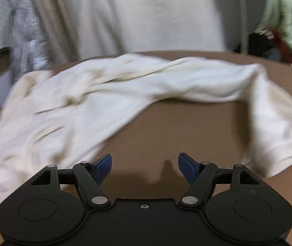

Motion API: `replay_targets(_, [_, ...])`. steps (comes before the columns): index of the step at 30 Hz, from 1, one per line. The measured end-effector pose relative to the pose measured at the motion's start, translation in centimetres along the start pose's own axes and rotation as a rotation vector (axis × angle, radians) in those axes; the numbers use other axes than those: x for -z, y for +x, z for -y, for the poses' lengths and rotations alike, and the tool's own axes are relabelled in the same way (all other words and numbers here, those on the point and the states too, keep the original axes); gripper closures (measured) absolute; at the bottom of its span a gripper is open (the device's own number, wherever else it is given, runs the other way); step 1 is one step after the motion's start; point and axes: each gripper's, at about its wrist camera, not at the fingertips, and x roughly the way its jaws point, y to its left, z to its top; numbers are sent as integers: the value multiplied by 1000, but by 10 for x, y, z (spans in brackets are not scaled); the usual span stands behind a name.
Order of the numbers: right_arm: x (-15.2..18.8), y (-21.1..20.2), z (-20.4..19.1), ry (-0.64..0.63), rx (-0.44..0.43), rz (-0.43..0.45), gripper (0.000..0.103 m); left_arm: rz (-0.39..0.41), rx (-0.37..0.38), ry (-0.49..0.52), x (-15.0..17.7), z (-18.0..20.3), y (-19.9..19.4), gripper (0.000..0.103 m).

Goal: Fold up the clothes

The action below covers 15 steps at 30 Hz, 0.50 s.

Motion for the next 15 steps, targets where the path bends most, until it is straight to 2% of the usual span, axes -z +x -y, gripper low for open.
replay_targets(3, [7, -10, -23, 14, -113, 19, 26, 6, 25, -4, 12, -3, -20, 9])
replay_targets(6, [18, -19, -35, 103, -247, 7, 26, 9, 66, -7, 25, -4, -38, 8])
replay_targets(8, [30, -23, -38, 171, -292, -1, 26, -6, 110, -19, 35, -4, -42, 8])
replay_targets(11, [39, -28, -33, 229, -301, -9, 26, -29, 144, -45, 48, -7, -43, 8])
replay_targets(15, [55, -39, -35, 264, -320, -43, 26, -36, 125, 5, 54, 6, -38, 8])
